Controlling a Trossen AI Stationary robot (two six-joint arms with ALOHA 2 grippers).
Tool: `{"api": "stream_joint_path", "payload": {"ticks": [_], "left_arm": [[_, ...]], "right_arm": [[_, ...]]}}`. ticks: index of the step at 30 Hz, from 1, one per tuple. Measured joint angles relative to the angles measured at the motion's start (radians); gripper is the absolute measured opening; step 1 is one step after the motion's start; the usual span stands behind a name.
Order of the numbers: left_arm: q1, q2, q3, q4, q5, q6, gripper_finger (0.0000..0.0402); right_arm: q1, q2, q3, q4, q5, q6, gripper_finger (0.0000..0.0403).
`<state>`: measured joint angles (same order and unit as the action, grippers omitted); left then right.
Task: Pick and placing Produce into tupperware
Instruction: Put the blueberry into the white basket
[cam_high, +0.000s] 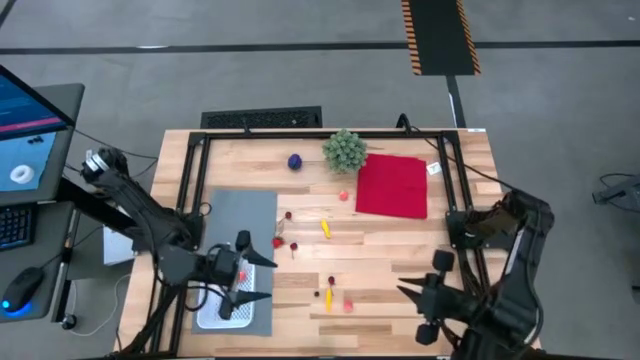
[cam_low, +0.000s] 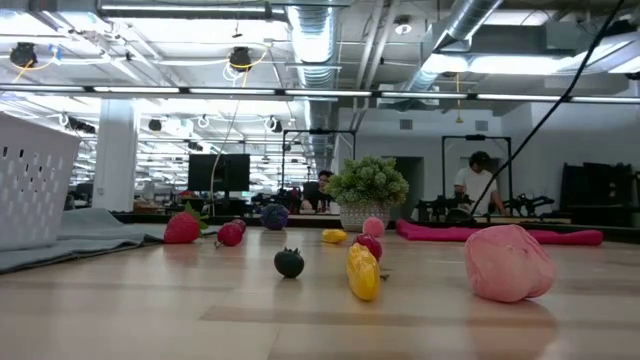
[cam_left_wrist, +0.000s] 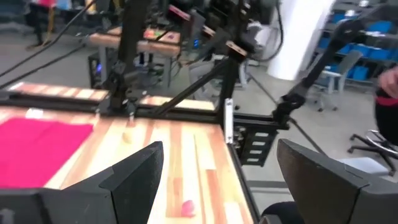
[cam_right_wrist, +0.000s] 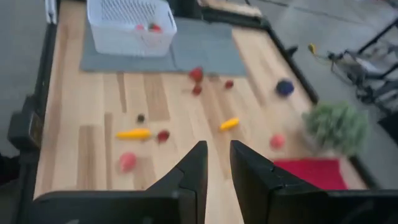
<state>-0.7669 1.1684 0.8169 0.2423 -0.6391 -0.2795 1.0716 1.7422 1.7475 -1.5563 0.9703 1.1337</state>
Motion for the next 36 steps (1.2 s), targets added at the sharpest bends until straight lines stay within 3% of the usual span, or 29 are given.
{"api": "stream_joint_path", "payload": {"ticks": [5, 10, 14, 16, 22, 28, 36], "left_arm": [[0.073, 0.057, 0.0, -0.002, 0.002, -0.037, 0.0306], [0.165, 0.118, 0.0, -0.065, 0.016, -0.177, 0.0306], [0.234, 0.167, 0.0, -0.171, 0.076, -0.284, 0.0306], [0.256, 0.199, 0.0, -0.205, 0.161, -0.316, 0.0306], [0.281, 0.313, 0.014, -0.211, 0.259, -0.365, 0.0303], [0.281, 0.43, 0.093, -0.219, 0.342, -0.352, 0.0273], [0.282, 0.592, 0.253, -0.418, 0.379, -0.352, 0.024]], "right_arm": [[0.095, -0.015, -0.223, 0.005, 0.066, 0.312, 0.0091], [0.162, -0.016, -0.379, 0.043, 0.093, 0.545, 0.0091], [0.186, -0.016, -0.466, 0.078, 0.134, 0.67, 0.0091], [0.185, -0.015, -0.496, 0.091, 0.14, 0.721, 0.0091], [0.169, -0.013, -0.567, 0.17, 0.141, 0.744, 0.0091], [0.15, -0.013, -0.595, 0.216, 0.137, 0.751, 0.0091], [0.144, -0.013, -0.595, 0.269, 0.133, 0.717, 0.0091]]}}
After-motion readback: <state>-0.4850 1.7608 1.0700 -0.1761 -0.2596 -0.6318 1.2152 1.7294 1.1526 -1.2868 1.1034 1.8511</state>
